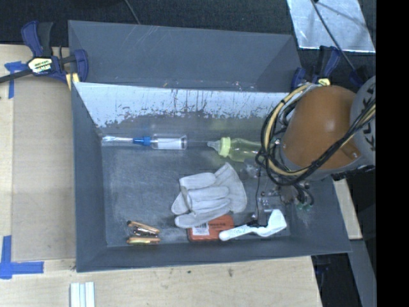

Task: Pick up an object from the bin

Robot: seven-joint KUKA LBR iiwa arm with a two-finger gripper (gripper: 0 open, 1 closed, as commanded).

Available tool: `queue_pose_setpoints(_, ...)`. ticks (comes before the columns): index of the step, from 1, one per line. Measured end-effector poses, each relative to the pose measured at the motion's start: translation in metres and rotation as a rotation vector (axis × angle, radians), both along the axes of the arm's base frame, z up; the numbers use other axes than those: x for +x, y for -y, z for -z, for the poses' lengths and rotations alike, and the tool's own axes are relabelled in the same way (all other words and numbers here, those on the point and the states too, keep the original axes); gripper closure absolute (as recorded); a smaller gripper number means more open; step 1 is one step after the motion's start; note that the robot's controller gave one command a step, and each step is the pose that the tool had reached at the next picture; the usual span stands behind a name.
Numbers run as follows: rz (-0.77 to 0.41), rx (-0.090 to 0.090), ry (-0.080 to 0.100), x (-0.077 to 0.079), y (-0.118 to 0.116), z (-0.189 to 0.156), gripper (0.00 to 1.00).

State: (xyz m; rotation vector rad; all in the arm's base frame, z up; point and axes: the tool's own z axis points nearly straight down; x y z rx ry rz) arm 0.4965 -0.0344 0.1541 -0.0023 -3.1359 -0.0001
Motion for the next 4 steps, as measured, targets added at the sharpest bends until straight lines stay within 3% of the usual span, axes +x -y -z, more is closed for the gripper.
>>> queue_pose_setpoints(1, -0.001, -0.001, 0.008, 0.002, 0.000, -0.004, 0.00)
queue_pose_setpoints(2, -0.033, -0.002, 0.009, 0.027, -0.036, -0.003, 0.00)
queue_pose_setpoints(3, 0.058, 0.001, 0.011, 0.023, -0.071, 0.031, 0.00)
queue_pose_setpoints(4, 0.202, 0.000, 0.007, 0.047, -0.077, 0.053, 1.00)
